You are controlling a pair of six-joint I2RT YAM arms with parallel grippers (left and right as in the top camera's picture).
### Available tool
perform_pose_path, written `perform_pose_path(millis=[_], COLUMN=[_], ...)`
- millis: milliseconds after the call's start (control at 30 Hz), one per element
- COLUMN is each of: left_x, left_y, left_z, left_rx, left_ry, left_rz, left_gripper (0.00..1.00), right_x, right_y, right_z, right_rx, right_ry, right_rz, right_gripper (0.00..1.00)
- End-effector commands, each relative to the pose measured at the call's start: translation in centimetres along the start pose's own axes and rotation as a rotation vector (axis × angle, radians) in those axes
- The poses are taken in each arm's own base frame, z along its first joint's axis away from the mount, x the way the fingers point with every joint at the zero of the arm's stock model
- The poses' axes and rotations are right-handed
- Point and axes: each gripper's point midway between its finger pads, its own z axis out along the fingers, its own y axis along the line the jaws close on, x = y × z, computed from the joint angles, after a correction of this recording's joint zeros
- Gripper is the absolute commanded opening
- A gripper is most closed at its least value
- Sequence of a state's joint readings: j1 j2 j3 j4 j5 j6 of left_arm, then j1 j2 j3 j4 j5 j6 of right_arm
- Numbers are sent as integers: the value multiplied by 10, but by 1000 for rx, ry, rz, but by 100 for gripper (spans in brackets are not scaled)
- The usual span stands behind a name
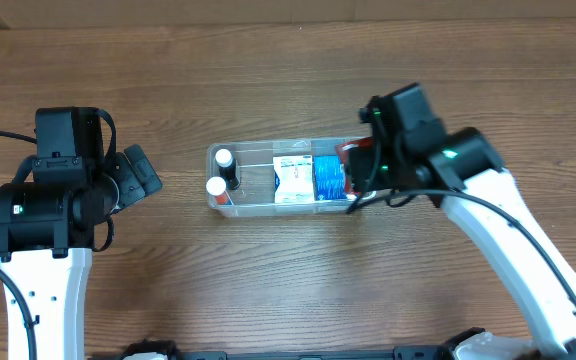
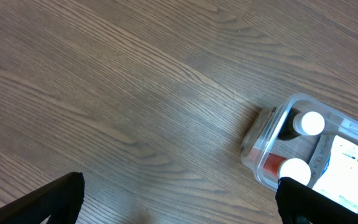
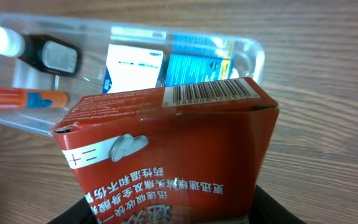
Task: Pack container
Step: 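Lower the red box into the container in front of the others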
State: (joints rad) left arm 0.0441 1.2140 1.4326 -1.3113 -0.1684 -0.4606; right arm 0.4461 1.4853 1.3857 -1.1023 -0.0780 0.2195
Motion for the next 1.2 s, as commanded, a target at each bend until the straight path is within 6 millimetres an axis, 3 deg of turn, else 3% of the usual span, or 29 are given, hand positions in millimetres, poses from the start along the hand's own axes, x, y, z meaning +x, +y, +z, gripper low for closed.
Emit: perform_pose_path(millis=[0, 300, 400, 467, 500, 767, 800, 833, 867, 900, 1167], left_x=[-1, -1, -1, -1, -1, -1, -1, -1, -1, -1, -1], left_y=[0, 0, 0, 0, 0, 0, 0, 0, 0, 0, 0], left_z=[0, 0, 0, 0, 0, 0, 0, 0, 0, 0, 0], left_rx=[2, 3, 2, 2, 2, 2, 2, 2, 2, 2, 2], left_ry=[0, 0, 0, 0, 0, 1, 1, 0, 0, 0, 0], left_rz=[14, 14, 14, 14, 14, 15, 15, 15, 15, 15, 14], left_gripper=[100, 100, 100, 100, 100, 100, 100, 100, 100, 100, 100], right_x=[-3, 1, 4, 4, 3, -7, -9, -12, -16, -18, -20], right_y=[7, 1, -1, -1, -1, 1, 2, 4, 5, 7, 6], right_z=[29, 88, 102, 105, 105, 96, 92, 87, 81, 78, 86], right_rx=[14, 48, 56, 57, 56, 56, 51, 46, 42, 39, 40], right_ry=[53, 154, 180, 182, 177, 138, 127, 115, 102, 94, 95], right_rz=[22, 29, 32, 32, 31, 26, 25, 17, 17, 16, 20], right_gripper=[53, 54, 66, 79, 100, 100, 96, 72, 19, 4, 4])
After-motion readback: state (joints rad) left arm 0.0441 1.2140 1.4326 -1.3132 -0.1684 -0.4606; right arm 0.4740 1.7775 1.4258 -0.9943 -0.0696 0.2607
